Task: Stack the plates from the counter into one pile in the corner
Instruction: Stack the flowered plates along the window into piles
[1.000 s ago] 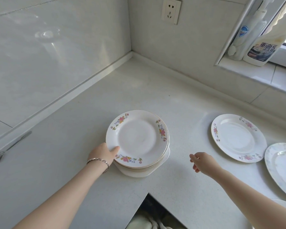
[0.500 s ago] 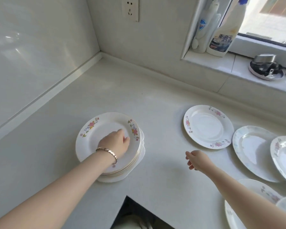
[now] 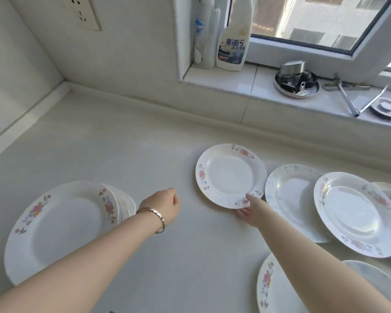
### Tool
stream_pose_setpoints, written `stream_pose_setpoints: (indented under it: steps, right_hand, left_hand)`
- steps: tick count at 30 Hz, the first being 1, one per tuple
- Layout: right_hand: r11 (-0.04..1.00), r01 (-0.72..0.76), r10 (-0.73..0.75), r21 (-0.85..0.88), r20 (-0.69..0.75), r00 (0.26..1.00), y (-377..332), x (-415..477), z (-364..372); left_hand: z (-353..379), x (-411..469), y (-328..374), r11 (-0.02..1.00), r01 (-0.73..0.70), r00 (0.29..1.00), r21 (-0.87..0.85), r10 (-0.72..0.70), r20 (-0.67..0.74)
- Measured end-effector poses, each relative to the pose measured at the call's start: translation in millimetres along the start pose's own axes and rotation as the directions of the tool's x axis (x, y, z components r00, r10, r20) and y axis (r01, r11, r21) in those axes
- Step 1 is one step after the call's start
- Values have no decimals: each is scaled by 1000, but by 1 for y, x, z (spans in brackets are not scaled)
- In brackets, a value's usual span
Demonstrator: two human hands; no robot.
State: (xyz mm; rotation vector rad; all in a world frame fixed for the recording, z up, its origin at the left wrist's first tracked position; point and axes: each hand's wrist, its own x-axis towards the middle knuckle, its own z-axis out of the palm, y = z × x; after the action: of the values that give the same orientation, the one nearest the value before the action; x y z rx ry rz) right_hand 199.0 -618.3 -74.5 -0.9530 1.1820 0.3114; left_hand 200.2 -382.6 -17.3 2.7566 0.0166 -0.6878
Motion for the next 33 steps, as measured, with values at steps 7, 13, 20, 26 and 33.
stream_pose_setpoints:
  steps: [7,13,20,26,33]
  right_hand:
    - [993,87,-89,84,22,996,8,2,5]
    - [986,145,-163,87,248,955,8,-29,9]
    - [881,410,-232,-234,543,807,14,-107,54]
    - [795,457,-122,-399,632,765,67,-146,113]
    - [741,414,-37,-528,584,811,133,-148,140]
  left_hand:
    - [-1,3,-13,993,82,996,-81,-85,-37]
    - [-23,-15,-35,986,72,990,-152,-90,-111]
    - [-57,-61,-115,959,166,937,-228,-225,-267]
    - [-70,-112,-208,876,348,828,-333,-454,-329]
    - [-58,-137,-256,815,423,782,-395,-549,-296]
